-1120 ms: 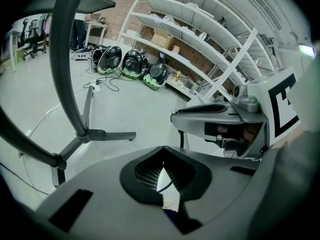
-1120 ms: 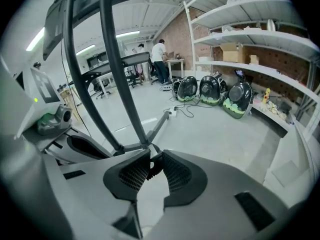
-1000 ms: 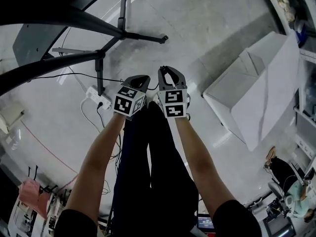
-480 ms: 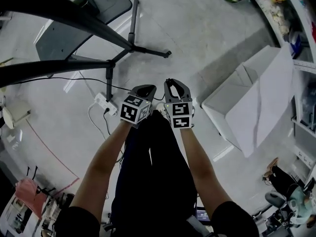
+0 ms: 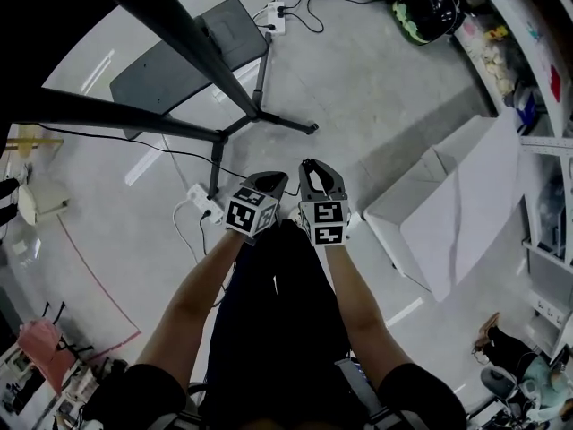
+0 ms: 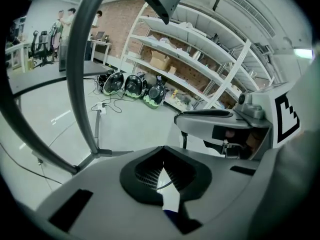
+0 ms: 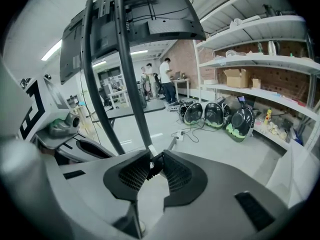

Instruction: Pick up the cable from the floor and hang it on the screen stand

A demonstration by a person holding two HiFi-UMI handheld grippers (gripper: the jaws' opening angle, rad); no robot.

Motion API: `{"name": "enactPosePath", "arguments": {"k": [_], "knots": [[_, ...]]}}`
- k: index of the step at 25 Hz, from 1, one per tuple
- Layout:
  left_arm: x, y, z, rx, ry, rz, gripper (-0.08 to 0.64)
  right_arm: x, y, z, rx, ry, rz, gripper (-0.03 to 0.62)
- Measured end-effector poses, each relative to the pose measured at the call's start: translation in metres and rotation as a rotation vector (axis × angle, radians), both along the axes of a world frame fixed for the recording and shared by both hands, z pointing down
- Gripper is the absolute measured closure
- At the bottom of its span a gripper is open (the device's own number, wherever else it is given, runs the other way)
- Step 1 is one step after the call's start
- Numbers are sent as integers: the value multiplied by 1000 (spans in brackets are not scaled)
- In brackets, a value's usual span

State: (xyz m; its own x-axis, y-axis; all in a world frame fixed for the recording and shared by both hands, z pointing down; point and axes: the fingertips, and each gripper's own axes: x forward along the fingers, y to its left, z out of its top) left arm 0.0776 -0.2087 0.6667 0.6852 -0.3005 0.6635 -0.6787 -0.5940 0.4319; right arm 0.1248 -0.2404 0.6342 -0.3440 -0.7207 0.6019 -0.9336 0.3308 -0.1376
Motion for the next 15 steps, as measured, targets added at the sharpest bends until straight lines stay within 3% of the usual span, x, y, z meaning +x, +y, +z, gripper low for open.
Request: {"name": "enactPosePath", "arguments": {"k": [9,15], "knots": [[12,-9,-86,46,52,-13,552,10,-14,-94,89,-15,-5,494],[5,4,-116,23,88,-57,552,1,-16,-138,146,-30,-27,494]]}}
